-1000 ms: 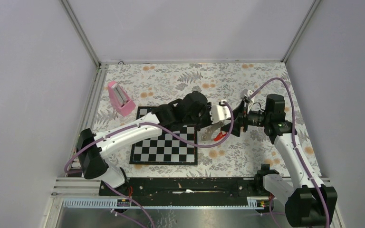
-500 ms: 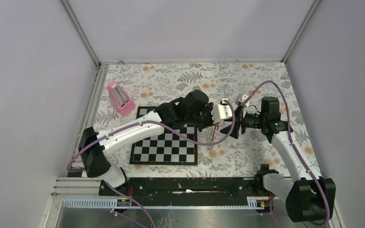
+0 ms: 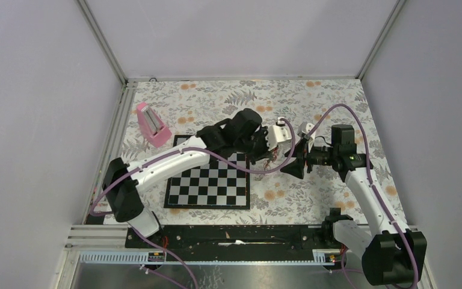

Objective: Put the keys on the keyring

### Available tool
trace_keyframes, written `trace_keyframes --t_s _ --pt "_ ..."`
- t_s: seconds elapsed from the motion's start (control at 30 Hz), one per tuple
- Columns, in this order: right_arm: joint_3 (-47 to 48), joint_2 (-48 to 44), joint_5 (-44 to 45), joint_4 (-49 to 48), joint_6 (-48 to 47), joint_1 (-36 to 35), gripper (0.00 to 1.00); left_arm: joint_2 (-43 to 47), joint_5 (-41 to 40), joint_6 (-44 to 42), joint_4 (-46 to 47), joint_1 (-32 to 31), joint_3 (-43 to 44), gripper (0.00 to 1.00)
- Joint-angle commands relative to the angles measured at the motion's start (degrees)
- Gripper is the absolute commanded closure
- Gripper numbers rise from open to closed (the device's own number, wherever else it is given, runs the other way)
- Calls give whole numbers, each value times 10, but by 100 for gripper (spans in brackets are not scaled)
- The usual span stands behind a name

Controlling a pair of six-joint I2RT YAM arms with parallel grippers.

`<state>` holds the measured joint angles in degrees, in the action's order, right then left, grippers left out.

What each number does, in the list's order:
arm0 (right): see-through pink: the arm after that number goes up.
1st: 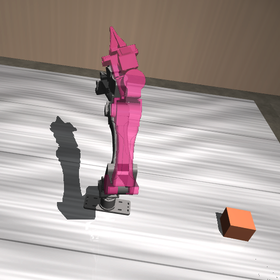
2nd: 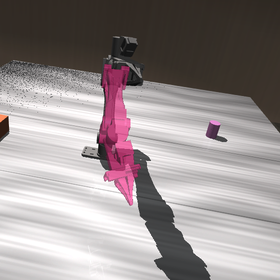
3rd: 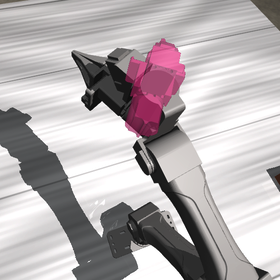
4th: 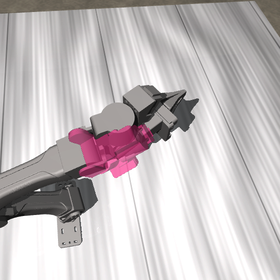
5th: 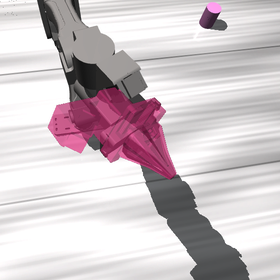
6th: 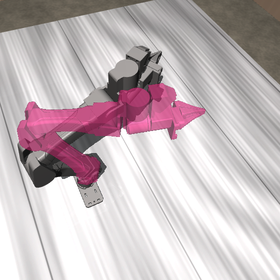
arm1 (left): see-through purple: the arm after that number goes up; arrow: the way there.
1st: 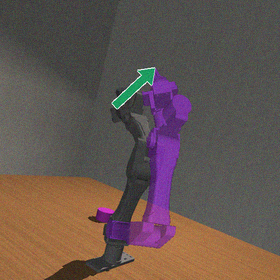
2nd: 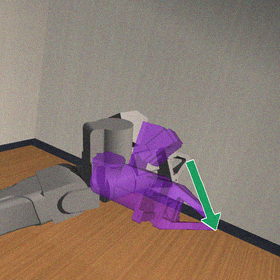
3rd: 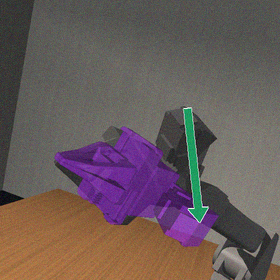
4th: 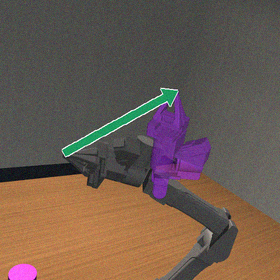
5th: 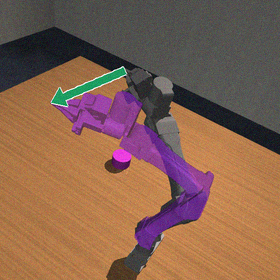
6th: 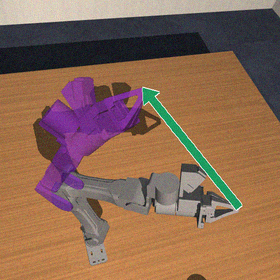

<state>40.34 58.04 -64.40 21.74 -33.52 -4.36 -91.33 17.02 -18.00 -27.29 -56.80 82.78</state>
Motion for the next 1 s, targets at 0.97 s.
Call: trace_keyframes --t_s 0.97 --pt "22 -87 265 55 114 26 25 -342 217 342 105 191 136 100"
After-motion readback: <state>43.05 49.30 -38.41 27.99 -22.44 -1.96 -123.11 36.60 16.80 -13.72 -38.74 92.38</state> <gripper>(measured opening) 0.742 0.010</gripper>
